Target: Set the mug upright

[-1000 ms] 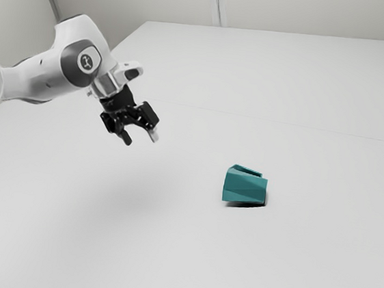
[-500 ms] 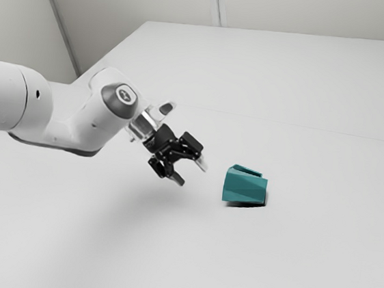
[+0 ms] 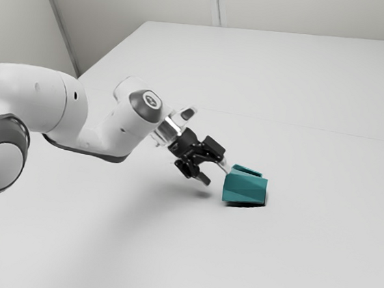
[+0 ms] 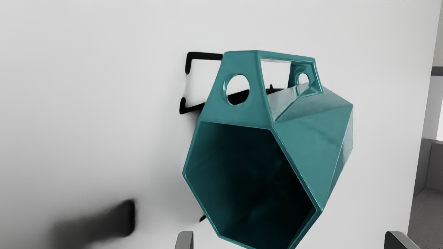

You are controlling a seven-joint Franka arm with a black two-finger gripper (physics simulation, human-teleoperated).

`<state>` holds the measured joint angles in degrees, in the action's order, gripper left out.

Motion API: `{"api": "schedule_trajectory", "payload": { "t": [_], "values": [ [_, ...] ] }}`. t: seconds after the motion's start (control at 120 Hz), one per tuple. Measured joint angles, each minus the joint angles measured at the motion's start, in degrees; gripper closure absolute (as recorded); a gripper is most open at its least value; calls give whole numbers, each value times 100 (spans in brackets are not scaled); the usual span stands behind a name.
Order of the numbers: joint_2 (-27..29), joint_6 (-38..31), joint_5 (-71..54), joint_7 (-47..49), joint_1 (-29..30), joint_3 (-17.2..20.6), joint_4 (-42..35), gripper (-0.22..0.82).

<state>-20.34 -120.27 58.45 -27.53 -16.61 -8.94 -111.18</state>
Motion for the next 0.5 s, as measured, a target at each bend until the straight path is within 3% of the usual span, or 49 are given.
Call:
{"api": "schedule_trajectory", "payload": {
  "t": [0.192, 0.5],
  "values": [
    [-385, 21, 186, -272, -26, 42, 400, 0],
    [-425, 30, 559, -595, -214, 76, 415, 0]
  ]
}}
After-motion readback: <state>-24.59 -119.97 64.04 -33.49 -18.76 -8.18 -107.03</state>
